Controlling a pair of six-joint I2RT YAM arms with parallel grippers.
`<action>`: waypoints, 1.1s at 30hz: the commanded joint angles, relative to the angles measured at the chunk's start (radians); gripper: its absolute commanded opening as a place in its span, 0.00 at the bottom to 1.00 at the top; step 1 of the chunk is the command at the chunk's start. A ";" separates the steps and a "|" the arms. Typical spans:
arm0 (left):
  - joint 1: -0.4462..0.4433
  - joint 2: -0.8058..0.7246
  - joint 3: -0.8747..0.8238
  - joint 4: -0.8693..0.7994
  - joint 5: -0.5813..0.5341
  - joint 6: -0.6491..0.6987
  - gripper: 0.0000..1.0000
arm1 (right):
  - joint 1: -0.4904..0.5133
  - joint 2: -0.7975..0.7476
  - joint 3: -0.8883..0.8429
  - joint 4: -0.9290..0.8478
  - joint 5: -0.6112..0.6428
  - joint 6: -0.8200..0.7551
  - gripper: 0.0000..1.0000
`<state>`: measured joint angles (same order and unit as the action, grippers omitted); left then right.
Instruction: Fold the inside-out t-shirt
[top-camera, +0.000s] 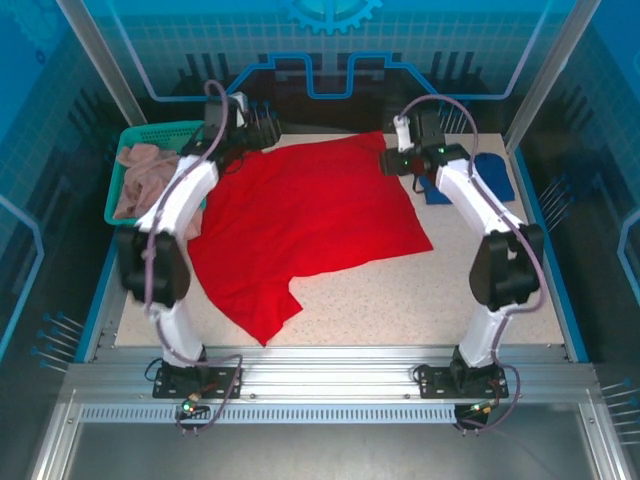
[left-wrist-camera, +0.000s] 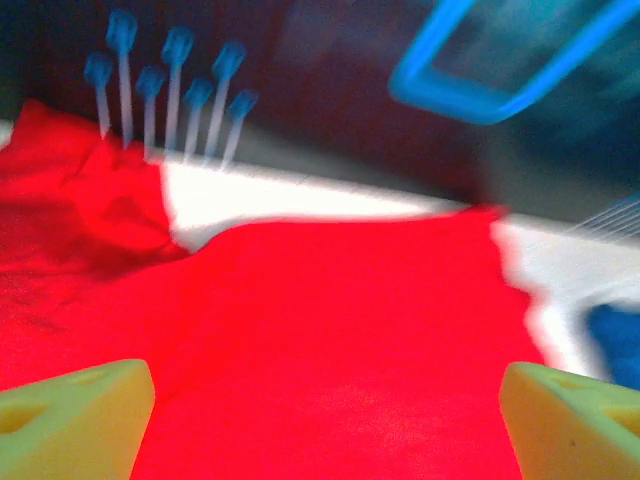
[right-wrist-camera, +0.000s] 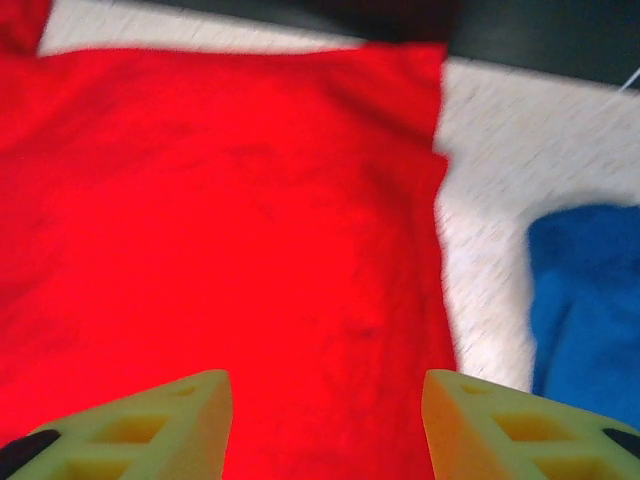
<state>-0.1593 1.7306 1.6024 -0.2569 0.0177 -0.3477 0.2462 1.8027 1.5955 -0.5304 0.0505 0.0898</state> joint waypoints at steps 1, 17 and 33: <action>-0.091 -0.182 -0.331 0.105 0.003 -0.144 0.90 | 0.003 -0.043 -0.209 -0.080 -0.010 0.026 0.54; -0.172 -0.332 -0.779 -0.089 0.075 -0.175 0.93 | -0.157 0.092 -0.322 -0.234 0.057 0.181 0.38; -0.187 -0.304 -0.855 -0.081 0.143 -0.142 0.94 | -0.291 -0.129 -0.638 -0.172 0.120 0.266 0.22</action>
<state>-0.3351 1.4113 0.7582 -0.3389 0.1223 -0.5133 -0.0154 1.7210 1.0122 -0.6964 0.1318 0.3153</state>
